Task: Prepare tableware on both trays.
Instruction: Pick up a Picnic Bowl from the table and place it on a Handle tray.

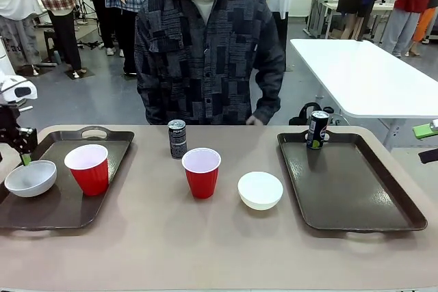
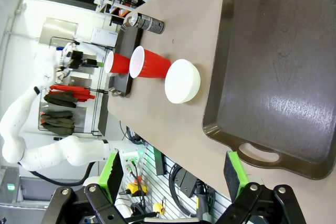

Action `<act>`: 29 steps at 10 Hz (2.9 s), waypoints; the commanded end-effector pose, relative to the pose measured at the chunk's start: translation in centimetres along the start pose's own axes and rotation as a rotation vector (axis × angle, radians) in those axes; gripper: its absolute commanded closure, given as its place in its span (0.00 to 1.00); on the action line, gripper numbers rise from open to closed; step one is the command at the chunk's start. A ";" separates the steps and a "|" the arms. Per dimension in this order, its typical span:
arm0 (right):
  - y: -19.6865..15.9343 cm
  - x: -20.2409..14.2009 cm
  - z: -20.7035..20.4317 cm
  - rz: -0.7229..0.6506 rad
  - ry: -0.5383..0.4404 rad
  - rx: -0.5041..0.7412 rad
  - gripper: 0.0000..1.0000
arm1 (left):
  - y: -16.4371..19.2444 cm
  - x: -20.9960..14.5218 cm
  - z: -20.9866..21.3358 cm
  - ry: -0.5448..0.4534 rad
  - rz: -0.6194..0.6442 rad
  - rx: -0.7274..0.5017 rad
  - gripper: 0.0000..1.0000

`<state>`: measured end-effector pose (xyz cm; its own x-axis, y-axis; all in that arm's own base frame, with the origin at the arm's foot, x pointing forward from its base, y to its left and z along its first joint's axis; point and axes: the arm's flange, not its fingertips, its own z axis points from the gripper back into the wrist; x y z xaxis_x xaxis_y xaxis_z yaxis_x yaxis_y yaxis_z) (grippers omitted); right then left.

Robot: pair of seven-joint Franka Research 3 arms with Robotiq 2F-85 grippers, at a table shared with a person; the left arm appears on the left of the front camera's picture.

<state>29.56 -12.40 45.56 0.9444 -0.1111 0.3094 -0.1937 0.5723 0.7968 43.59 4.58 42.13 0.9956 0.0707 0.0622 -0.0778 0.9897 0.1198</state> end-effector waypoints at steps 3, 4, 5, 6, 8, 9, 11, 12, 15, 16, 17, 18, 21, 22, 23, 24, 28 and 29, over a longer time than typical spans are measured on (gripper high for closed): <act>-0.1 0.0 0.0 0.003 -0.004 0.018 0.00 | -2.5 -2.6 7.8 0.016 -0.025 -0.058 0.15; -0.1 0.0 0.0 0.003 -0.004 0.018 0.00 | -3.2 -3.2 9.2 0.001 -0.022 -0.109 0.15; -0.1 0.0 0.0 0.003 -0.004 0.018 0.00 | -3.8 -4.1 10.1 -0.024 -0.025 -0.138 0.15; -0.1 0.0 0.0 0.003 -0.004 0.018 0.00 | -4.1 -4.9 11.0 -0.028 -0.031 -0.160 0.15; -0.1 0.0 0.0 0.003 -0.004 0.018 0.00 | -3.9 -7.0 12.8 -0.059 -0.033 -0.167 0.15; -0.1 0.0 0.0 0.003 -0.004 0.018 0.00 | -3.5 -8.0 13.4 -0.090 -0.042 -0.144 0.15; -0.1 0.0 0.0 0.003 -0.004 0.018 0.00 | -4.2 -5.7 12.8 -0.048 -0.025 -0.156 0.15; -0.1 0.0 0.0 0.003 -0.004 0.018 0.00 | -4.2 -5.7 12.8 -0.048 -0.025 -0.156 0.15; -0.1 0.0 0.0 0.003 -0.004 0.018 0.00 | -4.1 -6.1 12.4 -0.041 -0.025 -0.154 0.15; -0.1 0.0 0.0 0.003 -0.004 0.018 0.00 | -2.6 -4.2 13.0 0.093 -0.040 -0.319 0.15; 0.0 0.0 0.0 0.000 0.000 0.000 0.00 | -0.9 -2.9 12.8 0.197 -0.025 -0.455 0.15; 1.4 0.0 0.4 -0.003 -0.030 -0.043 0.00 | 0.6 -2.1 12.3 0.270 -0.011 -0.578 0.15; 9.1 1.9 -4.8 -0.016 0.057 -0.258 0.00 | 5.7 -2.5 11.8 0.393 0.029 -0.891 0.15; 12.1 2.3 -6.5 -0.008 0.121 -0.298 0.00 | 7.2 -2.8 12.0 0.387 0.052 -0.991 0.15; 14.7 2.2 -8.4 0.002 0.156 -0.362 0.00 | 8.1 -3.5 11.9 0.361 0.075 -1.052 0.15; 16.6 2.2 -10.8 0.001 0.165 -0.430 0.00 | 9.4 -4.1 11.6 0.322 0.091 -1.106 0.15; 19.0 2.9 -16.9 -0.066 0.187 -0.555 0.00 | 14.0 -5.0 10.1 0.175 -0.056 -1.311 0.15; 18.8 3.2 -17.9 -0.076 0.163 -0.592 0.00 | 14.3 -4.8 9.8 0.130 -0.078 -1.313 0.15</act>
<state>32.61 11.79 52.44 0.9892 -0.0281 0.1437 -0.0341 0.9103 0.4126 36.94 16.88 53.62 0.9980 -0.0310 -0.0551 -0.0378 0.4054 -0.9134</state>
